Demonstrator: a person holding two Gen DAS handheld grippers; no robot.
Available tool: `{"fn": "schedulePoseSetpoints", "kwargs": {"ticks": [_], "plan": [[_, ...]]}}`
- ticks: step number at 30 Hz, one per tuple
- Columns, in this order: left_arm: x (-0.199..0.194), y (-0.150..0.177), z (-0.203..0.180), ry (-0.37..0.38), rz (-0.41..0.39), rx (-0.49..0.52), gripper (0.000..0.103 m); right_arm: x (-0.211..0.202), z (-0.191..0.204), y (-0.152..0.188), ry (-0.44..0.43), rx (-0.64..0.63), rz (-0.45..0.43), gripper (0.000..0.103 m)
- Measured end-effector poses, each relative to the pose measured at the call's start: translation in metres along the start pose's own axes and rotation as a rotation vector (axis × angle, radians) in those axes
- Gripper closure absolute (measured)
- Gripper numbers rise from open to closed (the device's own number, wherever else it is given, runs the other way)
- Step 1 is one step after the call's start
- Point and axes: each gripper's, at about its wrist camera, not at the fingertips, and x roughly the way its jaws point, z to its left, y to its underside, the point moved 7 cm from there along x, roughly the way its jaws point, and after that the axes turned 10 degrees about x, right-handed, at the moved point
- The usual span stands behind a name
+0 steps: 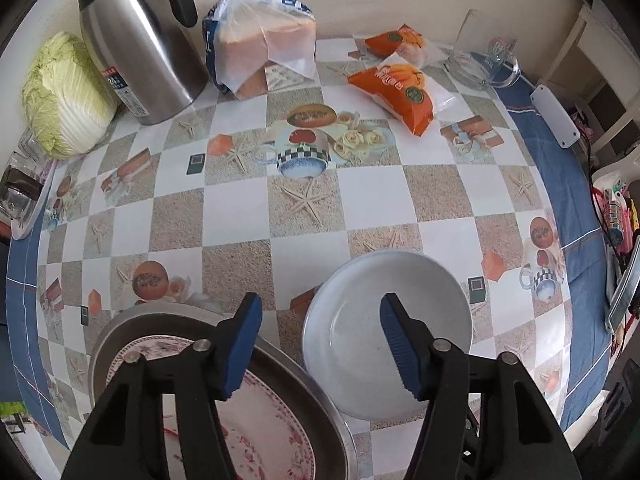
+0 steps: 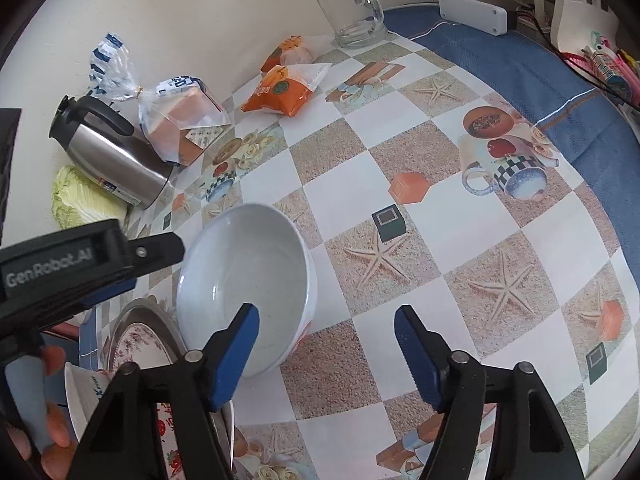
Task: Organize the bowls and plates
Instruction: 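Move both tools to the rim of the white round bowl, then close both grippers on the white round bowl rim, then lift the white round bowl with both grippers and carry it over the basin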
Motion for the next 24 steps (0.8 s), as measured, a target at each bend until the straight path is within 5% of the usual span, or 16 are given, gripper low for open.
{"fn": "schedulePoseSetpoints", "kwargs": {"ticks": [14, 24], "plan": [[0.028, 0.006, -0.006, 0.041, 0.049, -0.063, 0.085, 0.012, 0.003, 0.005, -0.07, 0.029, 0.048, 0.084], [0.041, 0.016, -0.045, 0.128, 0.079, -0.024, 0.087, -0.003, -0.031, -0.011, -0.005, 0.114, 0.002, 0.089]]}}
